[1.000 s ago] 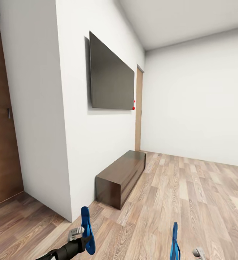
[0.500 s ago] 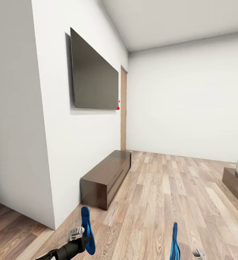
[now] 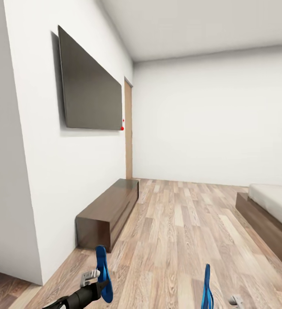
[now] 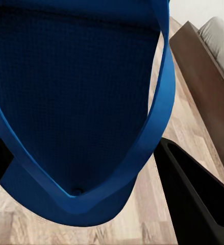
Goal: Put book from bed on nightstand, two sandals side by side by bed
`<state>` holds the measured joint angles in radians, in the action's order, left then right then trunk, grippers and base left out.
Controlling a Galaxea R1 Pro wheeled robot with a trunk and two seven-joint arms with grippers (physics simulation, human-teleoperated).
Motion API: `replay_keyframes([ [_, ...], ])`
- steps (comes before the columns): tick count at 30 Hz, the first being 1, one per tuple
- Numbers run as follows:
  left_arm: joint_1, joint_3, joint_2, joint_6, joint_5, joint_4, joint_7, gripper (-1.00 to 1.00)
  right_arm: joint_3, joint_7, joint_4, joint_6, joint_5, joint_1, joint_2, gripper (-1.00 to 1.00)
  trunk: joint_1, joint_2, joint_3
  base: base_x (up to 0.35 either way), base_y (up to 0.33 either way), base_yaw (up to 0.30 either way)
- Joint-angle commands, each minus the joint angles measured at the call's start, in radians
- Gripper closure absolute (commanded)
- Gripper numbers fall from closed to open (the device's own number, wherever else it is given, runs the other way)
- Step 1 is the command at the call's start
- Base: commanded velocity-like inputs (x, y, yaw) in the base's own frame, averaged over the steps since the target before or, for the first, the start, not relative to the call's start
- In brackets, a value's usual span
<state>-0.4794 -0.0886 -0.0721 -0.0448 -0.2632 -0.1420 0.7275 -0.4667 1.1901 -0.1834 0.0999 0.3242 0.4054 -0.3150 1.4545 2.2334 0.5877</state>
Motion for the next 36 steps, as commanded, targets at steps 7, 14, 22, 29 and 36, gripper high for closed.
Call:
replay_keyframes([
  [7,-0.001,-0.01,0.0,-0.005,0.007,0.001,0.006,1.0,-0.01,0.005,-0.001,0.011,0.006,0.001,0.001,1.0,0.0,0.001,0.001,0.0,0.0,-0.285],
  [14,-0.001,-0.01,0.0,-0.005,0.007,0.001,0.006,1.0,-0.01,0.005,-0.001,0.011,0.006,0.001,0.001,1.0,0.0,0.001,0.003,0.0,0.0,-0.282],
  [22,-0.001,-0.01,0.0,-0.004,0.007,0.001,0.006,1.0,-0.01,0.005,-0.001,0.011,0.006,0.001,0.001,1.0,0.0,0.001,0.011,0.0,0.0,-0.243],
  [29,-0.001,-0.01,0.0,-0.004,0.007,0.001,0.006,1.0,-0.01,0.005,-0.001,0.011,0.006,0.001,0.001,1.0,0.0,0.001,0.019,0.0,0.0,-0.229],
  [36,-0.001,-0.01,0.0,-0.004,0.007,0.001,0.006,1.0,-0.01,0.005,-0.001,0.011,0.006,0.001,0.001,1.0,0.0,0.001,0.027,0.0,0.0,-0.229],
])
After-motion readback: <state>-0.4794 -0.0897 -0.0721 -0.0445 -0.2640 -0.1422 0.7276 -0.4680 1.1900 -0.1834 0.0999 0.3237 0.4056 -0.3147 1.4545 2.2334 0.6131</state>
